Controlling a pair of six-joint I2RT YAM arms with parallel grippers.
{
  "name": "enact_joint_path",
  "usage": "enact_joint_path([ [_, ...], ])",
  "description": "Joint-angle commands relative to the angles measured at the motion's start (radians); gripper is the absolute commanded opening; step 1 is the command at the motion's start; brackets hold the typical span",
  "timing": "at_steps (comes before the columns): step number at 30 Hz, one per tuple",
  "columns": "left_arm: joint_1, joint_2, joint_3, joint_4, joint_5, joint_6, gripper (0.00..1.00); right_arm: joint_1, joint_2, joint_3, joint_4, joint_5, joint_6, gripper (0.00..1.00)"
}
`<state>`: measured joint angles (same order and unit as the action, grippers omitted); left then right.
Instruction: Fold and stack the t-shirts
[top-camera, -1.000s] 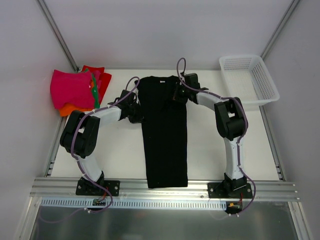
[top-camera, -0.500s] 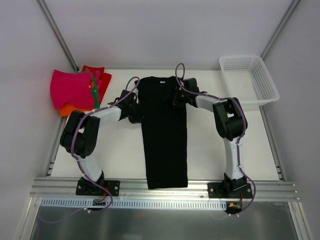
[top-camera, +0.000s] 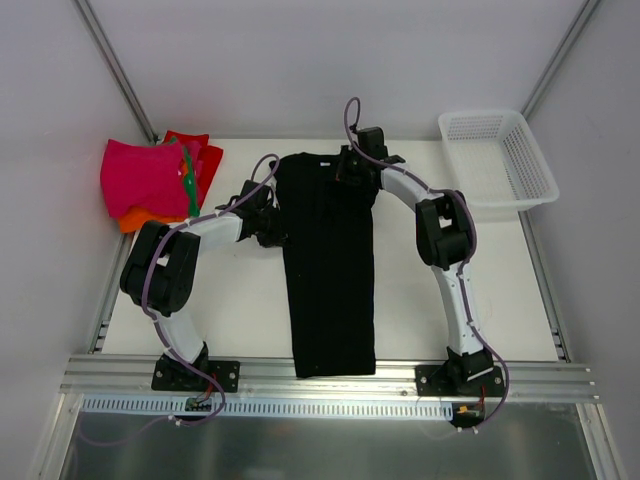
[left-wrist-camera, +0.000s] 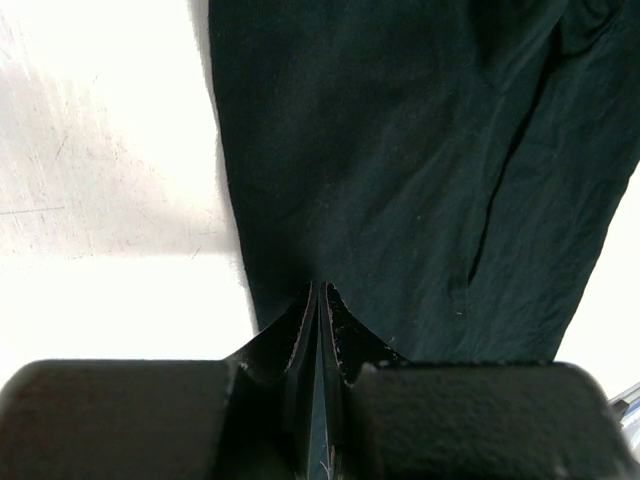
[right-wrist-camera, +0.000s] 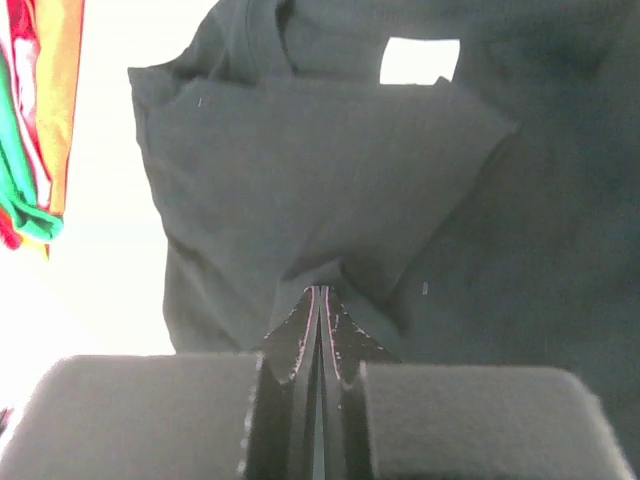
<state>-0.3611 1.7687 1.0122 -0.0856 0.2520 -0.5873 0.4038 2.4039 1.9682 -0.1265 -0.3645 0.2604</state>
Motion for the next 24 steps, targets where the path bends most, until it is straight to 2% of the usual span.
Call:
enact_joint_path([
  [1, -0.009, -0.041, -0.015, 0.015, -0.013, 0.0, 0.04, 0.006, 0.07, 0.125, -0.085, -0.008, -0.018, 0.01],
  [7, -0.009, -0.045, -0.023, 0.017, -0.016, -0.002, 0.04, 0.006, 0.159, 0.207, -0.102, -0.031, 0.0, 0.01],
  [14, -0.009, -0.032, -0.023, 0.017, -0.014, -0.005, 0.04, 0.004, 0.115, 0.14, -0.082, -0.019, -0.018, 0.01],
  [17, -0.009, -0.034, -0.024, 0.017, -0.019, -0.008, 0.04, 0.003, 0.058, 0.072, -0.041, -0.005, -0.032, 0.01],
  [21, -0.009, -0.046, -0.03, 0.017, -0.022, -0.005, 0.04, 0.003, -0.063, -0.121, 0.129, 0.033, -0.023, 0.01],
  [24, -0.007, -0.054, -0.035, 0.017, -0.026, -0.005, 0.04, 0.003, -0.135, -0.192, 0.204, 0.062, -0.016, 0.0],
])
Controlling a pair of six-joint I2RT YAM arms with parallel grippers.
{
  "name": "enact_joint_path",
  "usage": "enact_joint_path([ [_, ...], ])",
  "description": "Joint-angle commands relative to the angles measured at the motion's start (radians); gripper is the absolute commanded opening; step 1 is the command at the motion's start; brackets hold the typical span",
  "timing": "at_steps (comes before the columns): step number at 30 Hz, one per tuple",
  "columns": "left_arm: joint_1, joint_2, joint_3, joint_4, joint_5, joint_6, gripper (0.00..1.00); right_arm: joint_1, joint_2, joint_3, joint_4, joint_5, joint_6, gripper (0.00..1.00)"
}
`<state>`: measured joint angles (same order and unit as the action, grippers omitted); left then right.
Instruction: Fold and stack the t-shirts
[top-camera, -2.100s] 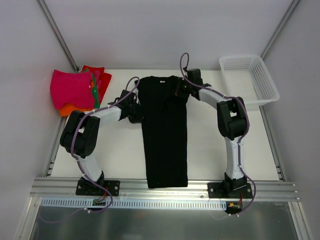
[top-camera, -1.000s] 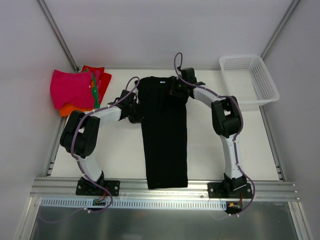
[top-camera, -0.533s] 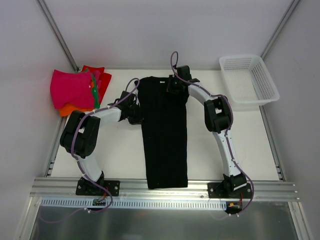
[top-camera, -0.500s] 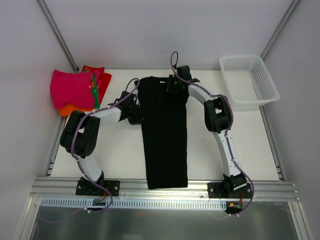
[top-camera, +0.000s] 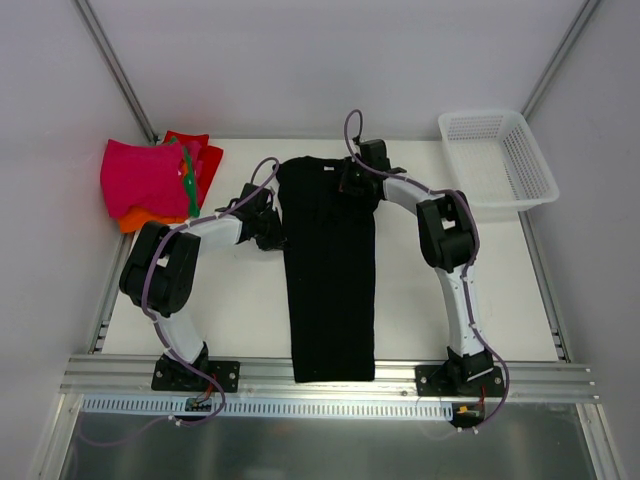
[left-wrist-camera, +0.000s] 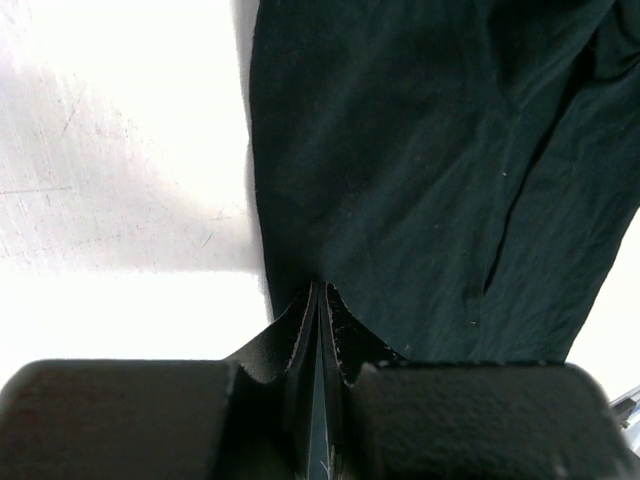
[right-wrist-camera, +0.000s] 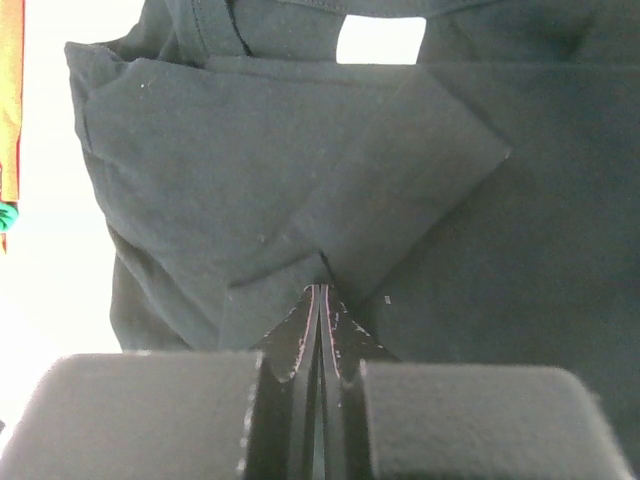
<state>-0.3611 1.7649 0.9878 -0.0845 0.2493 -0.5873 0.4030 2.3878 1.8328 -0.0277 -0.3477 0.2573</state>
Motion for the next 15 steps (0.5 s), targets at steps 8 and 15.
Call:
enact_joint_path([
  [8, -0.007, -0.053, -0.014, 0.015, -0.027, -0.002, 0.04, 0.003, -0.176, -0.106, 0.13, 0.079, -0.024, 0.01],
  [15, -0.009, -0.048, -0.012, 0.015, -0.03, 0.0, 0.03, 0.003, -0.226, -0.207, 0.13, 0.104, -0.017, 0.06],
])
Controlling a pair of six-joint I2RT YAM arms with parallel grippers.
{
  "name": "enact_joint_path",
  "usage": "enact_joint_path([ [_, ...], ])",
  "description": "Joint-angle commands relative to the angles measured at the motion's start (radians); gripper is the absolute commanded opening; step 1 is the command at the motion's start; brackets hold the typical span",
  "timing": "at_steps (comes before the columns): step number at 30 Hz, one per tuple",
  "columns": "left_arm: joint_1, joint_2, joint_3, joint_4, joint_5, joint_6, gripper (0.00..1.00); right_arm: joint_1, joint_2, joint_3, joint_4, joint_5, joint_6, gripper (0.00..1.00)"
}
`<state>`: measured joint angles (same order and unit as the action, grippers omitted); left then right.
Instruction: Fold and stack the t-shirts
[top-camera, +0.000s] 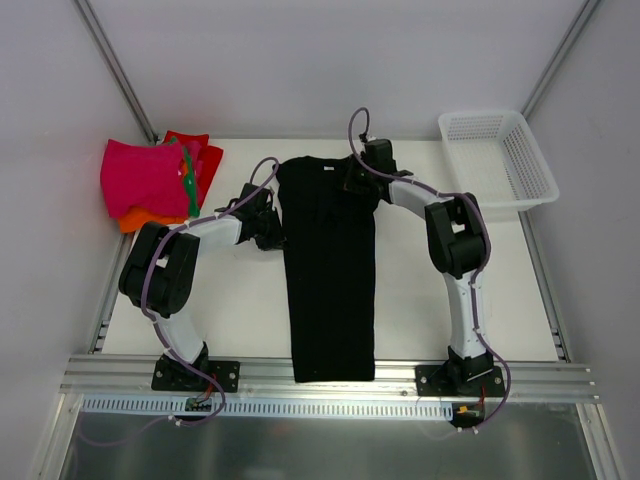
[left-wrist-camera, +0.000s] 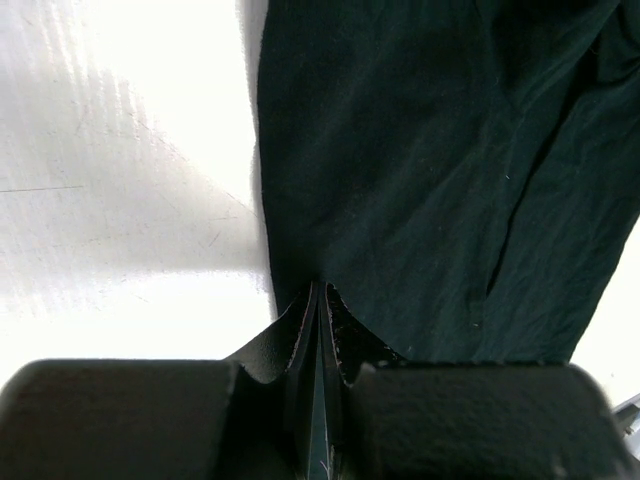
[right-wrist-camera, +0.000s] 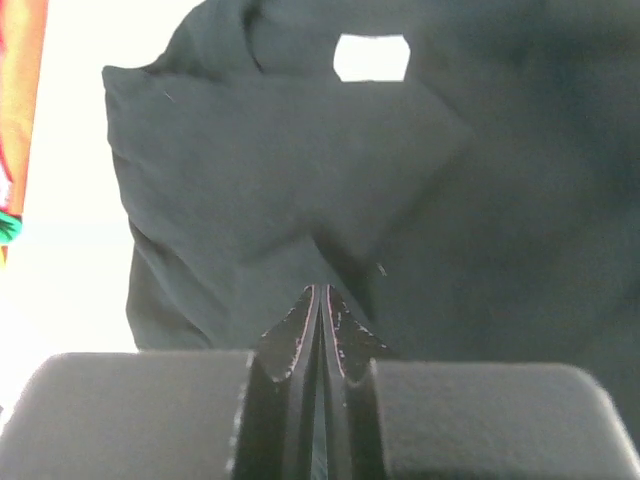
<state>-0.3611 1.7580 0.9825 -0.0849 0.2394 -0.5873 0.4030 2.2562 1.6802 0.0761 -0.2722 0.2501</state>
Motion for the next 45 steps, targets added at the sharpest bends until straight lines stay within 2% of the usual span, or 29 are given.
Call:
enact_joint_path([
  [1, -0.007, -0.04, -0.005, 0.016, -0.018, -0.003, 0.03, 0.002, -0.101, -0.071, 0.028, 0.034, -0.008, 0.06],
  [5, -0.009, -0.034, -0.001, 0.016, -0.012, -0.003, 0.03, 0.003, -0.107, -0.12, 0.03, 0.041, -0.005, 0.06],
  [11, -0.007, -0.041, -0.007, 0.016, -0.015, -0.005, 0.03, 0.003, -0.069, -0.087, 0.024, 0.021, 0.009, 0.1],
  [15, -0.007, -0.042, -0.007, 0.014, -0.015, -0.003, 0.03, 0.003, -0.038, -0.044, 0.002, 0.005, 0.015, 0.14],
  [22, -0.007, -0.04, -0.007, 0.014, -0.017, 0.0, 0.03, 0.003, 0.002, 0.007, -0.029, -0.027, 0.026, 0.28],
  [39, -0.009, -0.042, -0.007, 0.014, -0.017, 0.001, 0.03, 0.003, 0.013, -0.04, -0.032, -0.028, 0.031, 0.29],
  [45, -0.009, -0.043, -0.005, 0.014, -0.018, 0.001, 0.03, 0.003, -0.015, -0.115, -0.003, -0.015, 0.032, 0.28],
])
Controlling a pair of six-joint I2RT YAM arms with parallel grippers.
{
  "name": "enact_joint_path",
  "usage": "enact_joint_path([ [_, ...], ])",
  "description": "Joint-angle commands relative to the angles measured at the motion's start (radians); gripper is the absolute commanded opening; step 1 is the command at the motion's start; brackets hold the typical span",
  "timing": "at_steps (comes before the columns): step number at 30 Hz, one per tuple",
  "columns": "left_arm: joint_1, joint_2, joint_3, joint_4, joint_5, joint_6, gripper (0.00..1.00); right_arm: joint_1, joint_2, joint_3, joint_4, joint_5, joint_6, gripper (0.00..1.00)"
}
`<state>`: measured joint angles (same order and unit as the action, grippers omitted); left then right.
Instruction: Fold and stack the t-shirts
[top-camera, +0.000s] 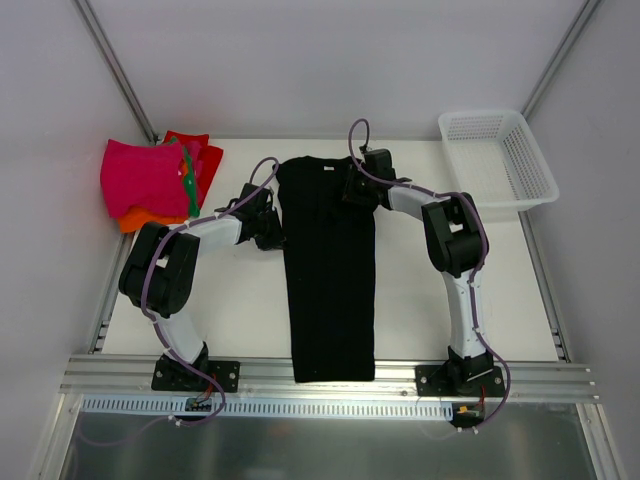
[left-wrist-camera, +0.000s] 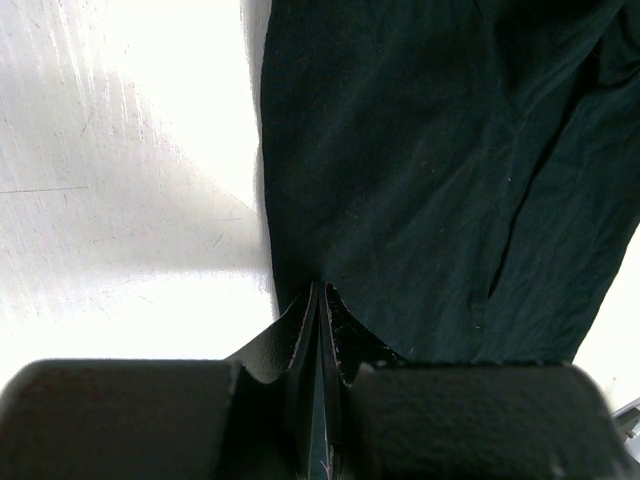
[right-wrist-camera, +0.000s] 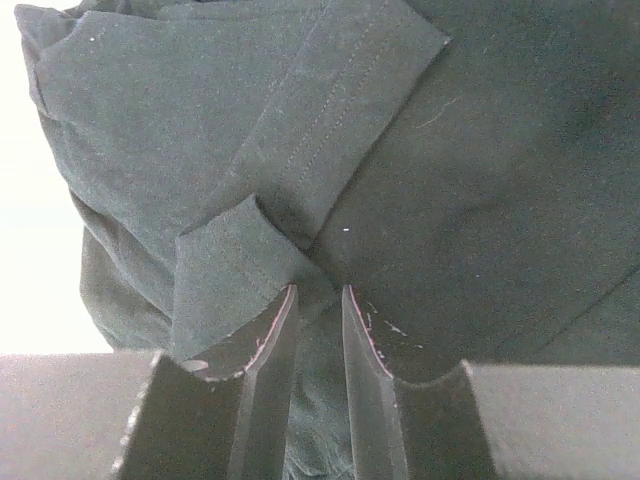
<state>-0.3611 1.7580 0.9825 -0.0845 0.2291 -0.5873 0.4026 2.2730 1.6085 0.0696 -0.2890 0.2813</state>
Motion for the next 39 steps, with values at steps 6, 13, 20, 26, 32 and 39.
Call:
enact_joint_path([
  [6, -0.009, -0.04, -0.001, 0.014, 0.0, -0.002, 0.03, 0.002, -0.03, -0.05, 0.012, -0.007, 0.01, 0.28],
  [13, -0.007, -0.046, -0.007, 0.012, -0.005, 0.003, 0.03, 0.004, -0.004, -0.019, 0.009, -0.035, 0.024, 0.01],
  [20, -0.007, -0.045, -0.007, 0.014, -0.008, 0.004, 0.03, 0.004, -0.013, -0.03, 0.009, -0.032, 0.015, 0.01],
  [26, -0.007, -0.043, -0.008, 0.014, -0.008, 0.001, 0.03, 0.004, -0.082, -0.105, 0.047, -0.021, 0.001, 0.01],
  [32, -0.007, -0.038, -0.007, 0.015, -0.005, -0.003, 0.03, 0.007, -0.21, -0.189, 0.082, -0.004, -0.016, 0.01],
  [39, -0.007, -0.035, -0.005, 0.015, -0.004, -0.003, 0.02, 0.01, -0.286, -0.252, 0.105, 0.01, -0.028, 0.01],
])
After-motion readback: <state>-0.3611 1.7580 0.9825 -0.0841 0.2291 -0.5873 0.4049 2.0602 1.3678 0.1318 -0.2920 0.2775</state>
